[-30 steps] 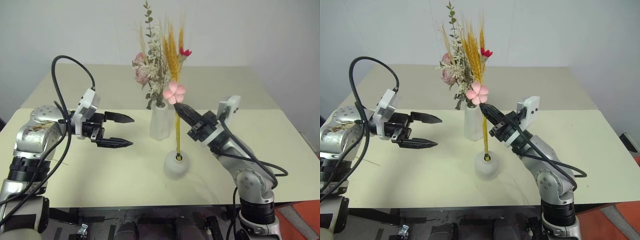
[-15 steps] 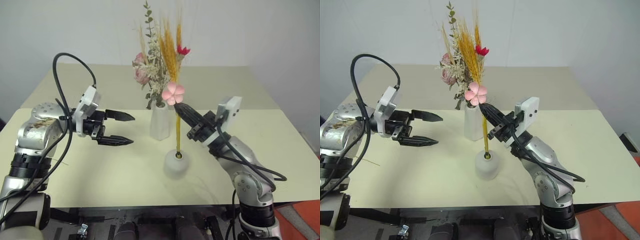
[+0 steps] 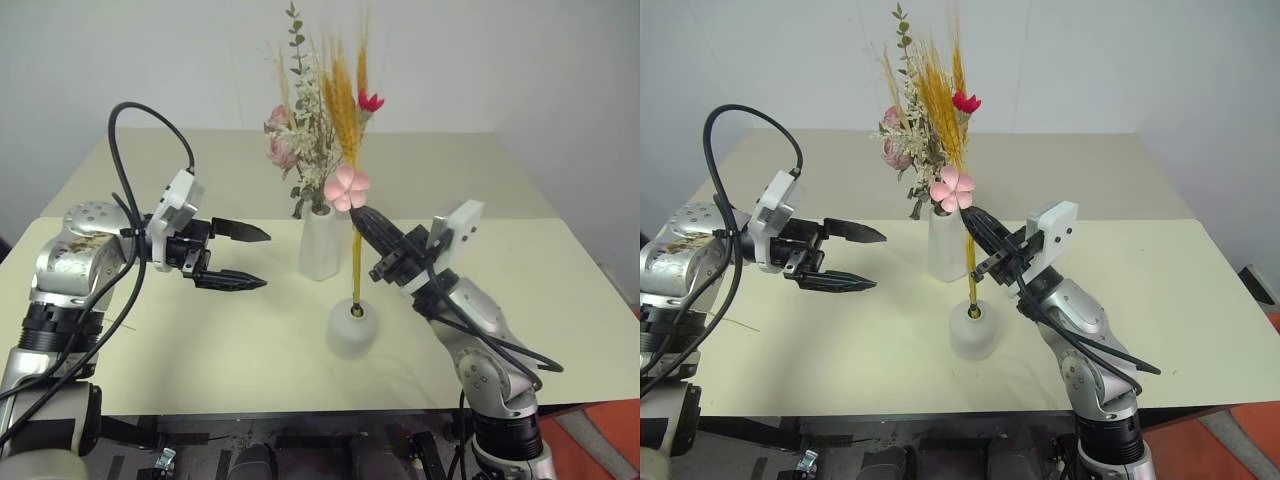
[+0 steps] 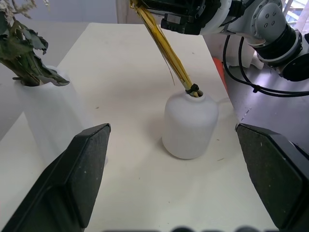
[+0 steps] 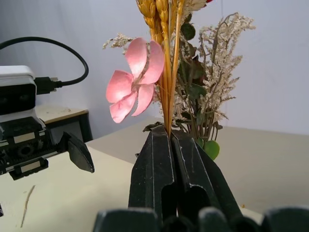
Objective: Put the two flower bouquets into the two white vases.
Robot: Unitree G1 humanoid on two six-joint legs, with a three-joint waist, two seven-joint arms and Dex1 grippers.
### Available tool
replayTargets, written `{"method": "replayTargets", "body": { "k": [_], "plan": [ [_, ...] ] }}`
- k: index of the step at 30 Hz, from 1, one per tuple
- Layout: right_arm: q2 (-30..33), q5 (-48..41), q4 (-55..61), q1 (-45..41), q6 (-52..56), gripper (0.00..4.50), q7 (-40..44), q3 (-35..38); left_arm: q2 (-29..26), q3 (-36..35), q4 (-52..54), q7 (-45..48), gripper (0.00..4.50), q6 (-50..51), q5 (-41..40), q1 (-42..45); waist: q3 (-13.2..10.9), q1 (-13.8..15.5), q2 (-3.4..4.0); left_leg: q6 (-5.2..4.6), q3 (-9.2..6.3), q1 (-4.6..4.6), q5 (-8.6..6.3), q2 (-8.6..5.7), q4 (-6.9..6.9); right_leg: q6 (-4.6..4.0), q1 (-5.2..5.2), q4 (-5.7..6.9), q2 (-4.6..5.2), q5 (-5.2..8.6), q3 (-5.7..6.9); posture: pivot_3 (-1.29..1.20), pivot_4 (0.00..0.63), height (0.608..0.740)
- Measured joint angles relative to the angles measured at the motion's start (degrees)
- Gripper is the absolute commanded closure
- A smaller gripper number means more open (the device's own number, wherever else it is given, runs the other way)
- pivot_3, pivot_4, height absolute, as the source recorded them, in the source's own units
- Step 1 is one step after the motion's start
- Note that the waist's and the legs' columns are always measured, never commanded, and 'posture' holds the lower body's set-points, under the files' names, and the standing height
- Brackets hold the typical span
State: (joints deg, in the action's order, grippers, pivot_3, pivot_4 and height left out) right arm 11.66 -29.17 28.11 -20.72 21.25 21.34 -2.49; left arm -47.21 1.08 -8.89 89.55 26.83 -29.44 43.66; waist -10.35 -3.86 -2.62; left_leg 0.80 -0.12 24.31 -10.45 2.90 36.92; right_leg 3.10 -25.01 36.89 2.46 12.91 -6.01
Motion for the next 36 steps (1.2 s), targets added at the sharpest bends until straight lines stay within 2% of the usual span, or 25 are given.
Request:
{"method": "replayTargets", "body": {
  "k": [8, 36],
  "plan": [
    [-1.42, 3.60, -1.14, 0.03, -3.46, 4.48, 0.97, -1.71, -0.05, 0.16, -1.14, 0.85, 0.00, 0.53, 0.30, 1.06, 0.00, -0.01, 0.00, 0.00, 0.00, 0.00, 0.00, 0.00, 0.01, 0.00, 0.00, 0.02, 0.00, 0.00, 0.00, 0.00, 0.150, 0.740],
    [-3.67, 6.07, -0.45, 1.57, -6.53, 4.48, -0.98, -1.33, -0.46, 0.43, -3.21, 1.62, 0.00, 0.87, 1.73, 3.29, 0.00, -0.05, 0.00, 0.01, -0.01, -0.02, 0.01, -0.01, 0.03, -0.01, -0.02, 0.12, -0.01, 0.00, -0.01, 0.00, 0.150, 0.740]
  ]
}}
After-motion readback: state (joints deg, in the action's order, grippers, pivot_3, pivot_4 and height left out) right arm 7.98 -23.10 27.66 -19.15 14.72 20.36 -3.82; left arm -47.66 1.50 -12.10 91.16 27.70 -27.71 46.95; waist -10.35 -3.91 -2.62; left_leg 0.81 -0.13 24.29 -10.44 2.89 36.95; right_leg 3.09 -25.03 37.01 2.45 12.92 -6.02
